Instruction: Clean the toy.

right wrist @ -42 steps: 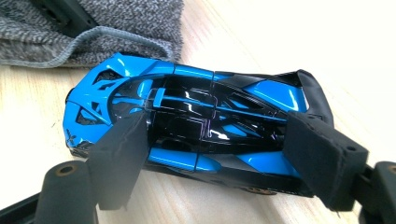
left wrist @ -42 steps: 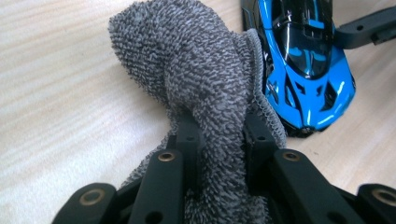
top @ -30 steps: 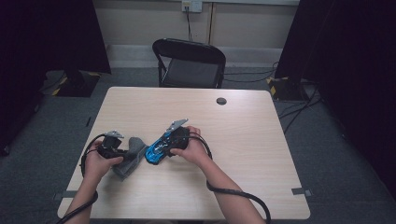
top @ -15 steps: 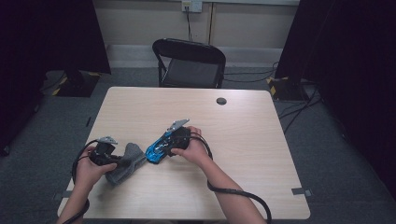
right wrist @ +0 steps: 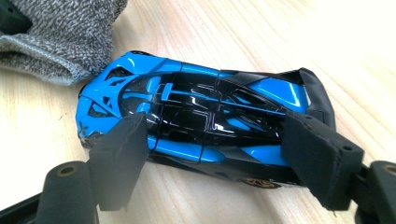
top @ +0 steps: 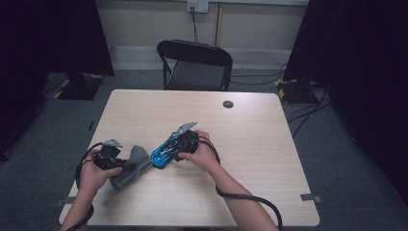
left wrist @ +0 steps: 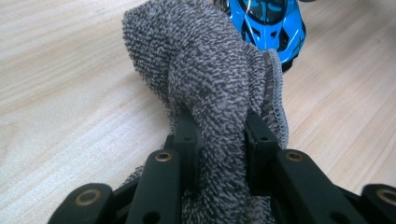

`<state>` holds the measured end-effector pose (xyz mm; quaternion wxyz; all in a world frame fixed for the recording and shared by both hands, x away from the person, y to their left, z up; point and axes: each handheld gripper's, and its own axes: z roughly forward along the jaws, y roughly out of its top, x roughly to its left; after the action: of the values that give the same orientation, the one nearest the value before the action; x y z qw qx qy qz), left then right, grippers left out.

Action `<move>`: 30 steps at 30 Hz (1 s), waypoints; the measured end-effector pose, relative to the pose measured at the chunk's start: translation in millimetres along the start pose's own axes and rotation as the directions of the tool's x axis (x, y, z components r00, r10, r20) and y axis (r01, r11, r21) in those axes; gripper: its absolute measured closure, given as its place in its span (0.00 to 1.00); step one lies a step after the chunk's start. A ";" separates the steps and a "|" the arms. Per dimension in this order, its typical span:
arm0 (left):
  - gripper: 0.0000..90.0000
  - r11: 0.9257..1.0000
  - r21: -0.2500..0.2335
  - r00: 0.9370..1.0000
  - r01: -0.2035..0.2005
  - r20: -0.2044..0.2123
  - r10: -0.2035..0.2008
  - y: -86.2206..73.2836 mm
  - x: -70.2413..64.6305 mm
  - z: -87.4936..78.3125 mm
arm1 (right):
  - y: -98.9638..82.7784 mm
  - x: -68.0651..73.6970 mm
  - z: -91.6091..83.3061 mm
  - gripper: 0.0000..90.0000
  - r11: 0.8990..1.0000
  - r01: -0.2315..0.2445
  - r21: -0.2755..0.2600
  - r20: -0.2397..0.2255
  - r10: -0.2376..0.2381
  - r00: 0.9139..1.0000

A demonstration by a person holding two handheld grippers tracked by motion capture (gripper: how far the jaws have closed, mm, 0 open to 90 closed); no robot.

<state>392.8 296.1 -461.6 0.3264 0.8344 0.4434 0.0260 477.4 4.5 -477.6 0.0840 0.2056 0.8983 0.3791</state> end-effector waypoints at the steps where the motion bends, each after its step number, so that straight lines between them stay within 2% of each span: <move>1: 0.79 1.000 -0.002 1.000 0.001 -0.003 -0.001 0.2 -0.2 -0.5 | 0.0 -0.1 -1.3 0.25 1.000 -0.004 0.001 -0.002 0.004 1.000; 7: 0.79 0.999 -0.040 1.000 0.007 0.000 -0.007 5.2 -1.8 -8.2 | -1.3 -5.7 -12.9 0.22 1.000 -0.010 -0.016 -0.011 0.010 1.000; 8: 0.79 0.999 -0.044 1.000 -0.004 0.000 0.004 8.6 -3.2 -10.8 | -3.0 -10.4 -20.6 0.23 0.999 -0.016 -0.029 -0.007 0.016 1.000; 11: 0.79 0.998 -0.065 1.000 -0.019 0.004 0.019 18.1 -8.9 -14.6 | -4.9 -14.4 -27.3 0.22 0.999 -0.026 -0.032 -0.001 0.026 1.000; 14: 0.79 0.995 -0.083 0.998 -0.057 0.023 0.059 36.6 -23.3 -15.9 | -9.1 -21.0 -41.1 0.22 0.999 -0.029 -0.045 0.004 0.029 1.000; 16: 0.79 0.992 -0.090 0.996 -0.084 0.032 0.087 45.6 -33.3 -12.1 | -12.3 -24.6 -49.8 0.22 0.998 -0.033 -0.052 -0.001 0.033 0.999; 19: 0.79 0.989 -0.092 0.991 -0.118 0.056 0.123 58.3 -50.5 -1.3 | -18.6 -30.8 -62.2 0.22 0.998 -0.037 -0.050 0.017 0.038 0.999; 20: 0.79 0.989 -0.092 0.991 -0.118 0.056 0.123 58.3 -50.5 -1.3 | -18.6 -30.8 -62.2 0.22 0.998 -0.037 -0.050 0.017 0.038 0.999; 22: 0.78 0.984 -0.105 0.985 -0.143 0.084 0.152 71.1 -65.3 9.1 | -28.5 -39.0 -78.9 0.22 0.996 -0.058 -0.065 0.029 0.060 0.998; 25: 0.78 0.980 -0.109 0.979 -0.167 0.101 0.178 83.5 -79.5 20.3 | -37.8 -44.3 -91.4 0.22 0.995 -0.072 -0.069 0.040 0.075 0.996; 27: 0.78 0.978 -0.099 0.973 -0.182 0.126 0.193 91.2 -89.0 28.2 | -45.4 -48.3 -101.3 0.22 0.994 -0.083 -0.075 0.046 0.086 0.995; 30: 0.78 0.972 -0.091 0.962 -0.219 0.144 0.230 100.5 -104.6 44.9 | -54.2 -54.1 -111.9 0.22 0.992 -0.099 -0.072 0.061 0.103 0.993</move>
<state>417.1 153.9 -414.0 0.3856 0.8659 0.3182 0.0148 475.2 -125.4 -438.5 0.1008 0.2598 0.8699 0.4070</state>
